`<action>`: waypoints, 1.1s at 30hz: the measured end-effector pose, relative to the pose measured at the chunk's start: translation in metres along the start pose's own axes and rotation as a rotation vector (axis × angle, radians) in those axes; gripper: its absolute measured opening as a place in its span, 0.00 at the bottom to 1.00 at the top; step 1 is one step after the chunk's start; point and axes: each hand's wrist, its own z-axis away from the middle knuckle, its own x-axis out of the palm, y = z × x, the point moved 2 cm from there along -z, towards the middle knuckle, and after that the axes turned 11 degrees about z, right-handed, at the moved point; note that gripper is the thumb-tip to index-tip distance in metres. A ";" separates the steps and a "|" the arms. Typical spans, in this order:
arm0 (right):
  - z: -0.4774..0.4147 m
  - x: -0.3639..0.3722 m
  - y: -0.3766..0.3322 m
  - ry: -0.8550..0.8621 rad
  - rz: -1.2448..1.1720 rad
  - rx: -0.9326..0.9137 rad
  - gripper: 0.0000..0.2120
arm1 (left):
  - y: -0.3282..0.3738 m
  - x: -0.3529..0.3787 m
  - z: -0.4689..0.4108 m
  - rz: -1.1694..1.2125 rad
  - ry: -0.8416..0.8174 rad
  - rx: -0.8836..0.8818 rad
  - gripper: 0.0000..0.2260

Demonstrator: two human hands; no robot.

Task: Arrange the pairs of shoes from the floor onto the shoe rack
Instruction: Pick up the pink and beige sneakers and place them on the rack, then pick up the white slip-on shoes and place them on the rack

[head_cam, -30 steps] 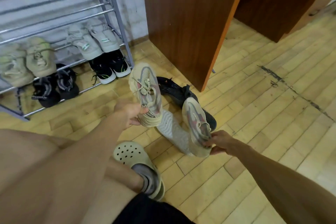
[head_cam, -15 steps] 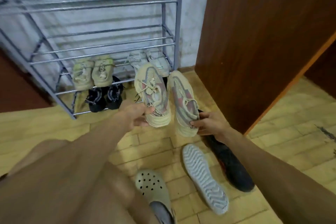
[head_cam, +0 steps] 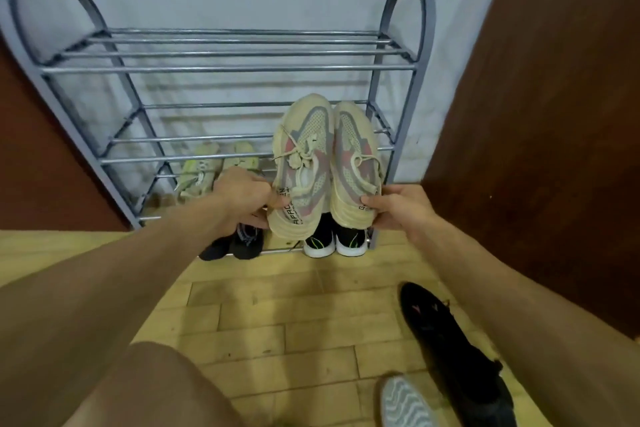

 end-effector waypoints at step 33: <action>-0.034 -0.053 -0.048 0.112 0.622 -0.196 0.15 | 0.034 0.058 -0.049 -0.021 0.160 0.169 0.15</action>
